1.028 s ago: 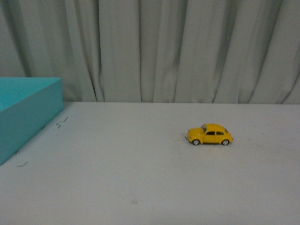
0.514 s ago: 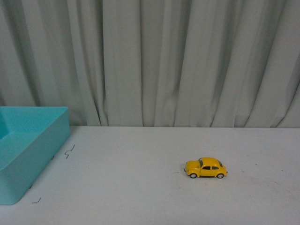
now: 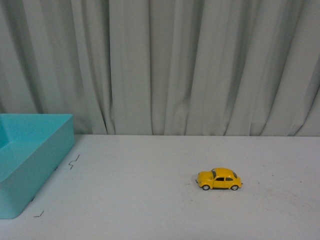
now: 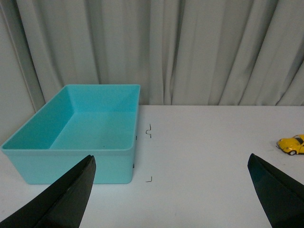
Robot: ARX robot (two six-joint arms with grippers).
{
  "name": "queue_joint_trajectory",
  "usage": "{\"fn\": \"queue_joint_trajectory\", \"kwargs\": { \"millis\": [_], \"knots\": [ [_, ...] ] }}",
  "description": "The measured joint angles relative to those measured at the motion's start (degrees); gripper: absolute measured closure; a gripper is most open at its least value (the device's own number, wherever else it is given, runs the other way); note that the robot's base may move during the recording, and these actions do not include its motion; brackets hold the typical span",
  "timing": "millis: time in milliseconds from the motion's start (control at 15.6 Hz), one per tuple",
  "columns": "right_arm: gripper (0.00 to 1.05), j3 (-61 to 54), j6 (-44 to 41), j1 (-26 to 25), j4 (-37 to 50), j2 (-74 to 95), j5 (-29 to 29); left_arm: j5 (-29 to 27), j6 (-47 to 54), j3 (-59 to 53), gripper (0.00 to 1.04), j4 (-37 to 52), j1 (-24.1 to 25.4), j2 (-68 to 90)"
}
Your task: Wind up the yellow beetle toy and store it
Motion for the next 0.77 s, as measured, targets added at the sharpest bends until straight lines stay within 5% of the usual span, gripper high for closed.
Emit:
{"fn": "queue_joint_trajectory", "kwargs": {
  "millis": [771],
  "knots": [
    [0.07,0.0,-0.02,0.0,0.0,0.0,0.0,0.0,0.0,0.0,0.07,-0.07,0.0,0.0]
  ]
}}
